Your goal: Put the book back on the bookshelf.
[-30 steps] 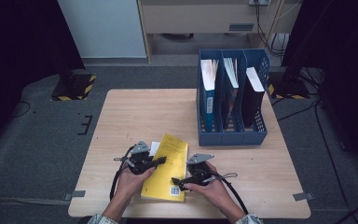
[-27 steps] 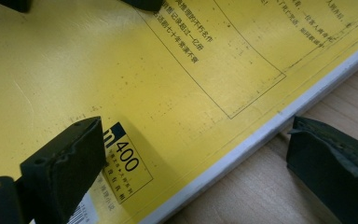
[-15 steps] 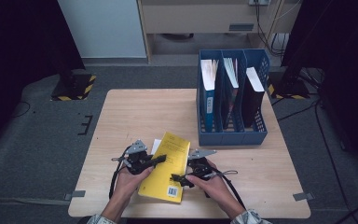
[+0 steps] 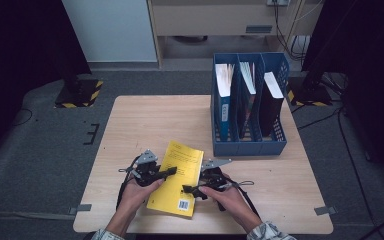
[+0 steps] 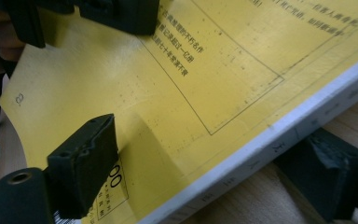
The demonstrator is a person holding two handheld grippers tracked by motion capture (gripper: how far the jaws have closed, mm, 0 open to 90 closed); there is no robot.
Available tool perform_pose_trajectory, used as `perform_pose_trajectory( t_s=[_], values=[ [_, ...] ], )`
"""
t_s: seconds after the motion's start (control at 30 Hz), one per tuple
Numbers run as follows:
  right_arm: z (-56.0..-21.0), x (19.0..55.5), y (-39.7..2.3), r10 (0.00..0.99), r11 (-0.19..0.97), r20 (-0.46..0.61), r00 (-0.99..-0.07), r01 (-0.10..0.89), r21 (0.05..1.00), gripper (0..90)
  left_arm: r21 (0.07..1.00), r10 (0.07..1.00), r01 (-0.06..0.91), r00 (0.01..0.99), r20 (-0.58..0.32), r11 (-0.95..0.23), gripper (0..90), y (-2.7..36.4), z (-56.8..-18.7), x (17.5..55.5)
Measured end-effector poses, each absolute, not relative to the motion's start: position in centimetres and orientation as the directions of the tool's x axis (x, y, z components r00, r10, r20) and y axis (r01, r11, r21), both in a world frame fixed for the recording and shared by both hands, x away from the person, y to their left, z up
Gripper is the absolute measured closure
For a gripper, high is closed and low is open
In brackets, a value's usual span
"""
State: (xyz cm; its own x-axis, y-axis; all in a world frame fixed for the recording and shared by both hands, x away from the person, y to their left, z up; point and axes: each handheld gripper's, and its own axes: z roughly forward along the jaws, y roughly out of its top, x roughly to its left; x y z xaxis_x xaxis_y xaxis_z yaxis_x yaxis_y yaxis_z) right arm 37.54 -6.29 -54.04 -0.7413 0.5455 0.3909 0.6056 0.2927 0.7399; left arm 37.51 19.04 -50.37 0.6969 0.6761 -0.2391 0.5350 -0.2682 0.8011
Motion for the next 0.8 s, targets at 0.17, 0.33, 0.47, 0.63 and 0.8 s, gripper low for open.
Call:
perform_pose_trajectory(
  t_s=[0.17, 0.33, 0.47, 0.63, 0.8],
  values=[
    [-53.8, 37.9, -6.5, 0.548, 0.291, 0.409, -0.729, 0.625, 0.724, 22.3, 0.796, 0.672, 0.531, 0.705, -0.226, -0.289, 68.5, 19.0, -50.5, 37.6],
    [-53.5, 38.4, -6.1, 0.554, 0.320, 0.409, -0.725, 0.639, 0.700, 23.8, 0.783, 0.673, 0.553, 0.697, -0.248, -0.284, 73.3, 19.4, -50.6, 37.8],
    [-53.3, 38.7, -6.0, 0.550, 0.317, 0.428, -0.717, 0.653, 0.687, 28.4, 0.770, 0.675, 0.575, 0.686, -0.270, -0.277, 73.3, 19.8, -50.9, 38.0],
    [-52.9, 38.7, -6.0, 0.546, 0.312, 0.436, -0.715, 0.656, 0.687, 31.1, 0.780, 0.668, 0.575, 0.685, -0.293, -0.247, 76.5, 20.1, -50.6, 38.0],
    [-52.4, 38.7, -5.8, 0.539, 0.334, 0.413, -0.734, 0.636, 0.695, 32.1, 0.786, 0.669, 0.573, 0.681, -0.298, -0.234, 78.0, 20.2, -50.4, 38.0]
  ],
)
